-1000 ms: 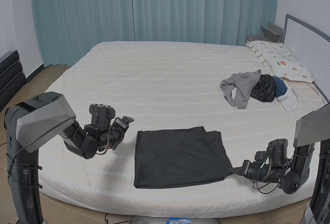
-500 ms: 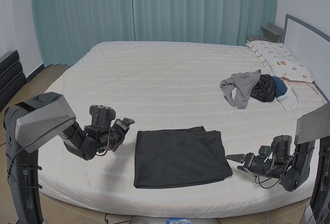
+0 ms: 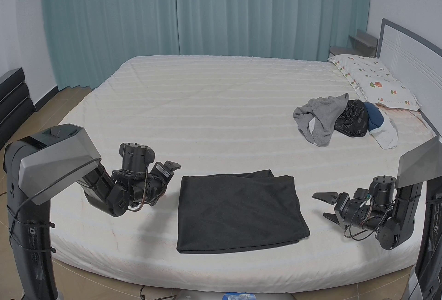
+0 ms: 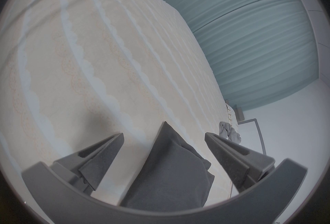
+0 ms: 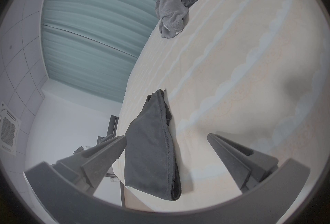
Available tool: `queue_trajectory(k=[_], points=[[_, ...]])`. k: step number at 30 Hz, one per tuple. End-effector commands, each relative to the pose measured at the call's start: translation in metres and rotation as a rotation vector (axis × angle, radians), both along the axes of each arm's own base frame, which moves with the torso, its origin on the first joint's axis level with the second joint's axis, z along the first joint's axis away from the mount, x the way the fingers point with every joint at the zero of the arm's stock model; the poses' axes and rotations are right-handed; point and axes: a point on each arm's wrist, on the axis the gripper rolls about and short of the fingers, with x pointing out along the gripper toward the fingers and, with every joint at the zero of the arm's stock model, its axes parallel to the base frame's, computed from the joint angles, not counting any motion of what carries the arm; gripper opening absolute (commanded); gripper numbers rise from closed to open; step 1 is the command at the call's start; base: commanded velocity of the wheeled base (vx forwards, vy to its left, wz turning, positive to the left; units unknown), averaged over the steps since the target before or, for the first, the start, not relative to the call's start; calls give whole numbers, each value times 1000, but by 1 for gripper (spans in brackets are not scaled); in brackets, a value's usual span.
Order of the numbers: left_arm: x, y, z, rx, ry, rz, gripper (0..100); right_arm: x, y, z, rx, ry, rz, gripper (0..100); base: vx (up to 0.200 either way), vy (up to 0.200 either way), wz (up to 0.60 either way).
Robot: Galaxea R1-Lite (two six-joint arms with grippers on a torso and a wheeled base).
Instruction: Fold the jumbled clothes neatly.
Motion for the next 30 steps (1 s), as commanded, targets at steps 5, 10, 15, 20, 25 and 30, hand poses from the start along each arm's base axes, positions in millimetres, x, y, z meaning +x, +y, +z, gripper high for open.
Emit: queue_trajectory(k=[5, 10, 15, 20, 25, 30], points=[[-1, 0, 1, 0, 1, 0, 100, 2, -1, -5, 6, 8, -3, 100, 0, 0, 0], [-1, 0, 1, 1, 2, 0, 100, 3, -1, -5, 6, 8, -3, 100, -160, 0, 0], [-2, 1, 1, 1, 4, 0, 100, 3, -1, -6, 6, 12, -3, 100, -200, 0, 0], [-8, 2, -2, 38, 14, -25, 100, 3, 0, -9, 6, 18, 0, 100, 0, 0, 0], [-15, -1, -10, 117, 17, -91, 100, 3, 1, -9, 5, 19, 4, 100, 0, 0, 0], [-19, -10, -13, 161, -24, -209, 100, 3, 2, -9, 4, 18, 6, 100, 0, 0, 0]])
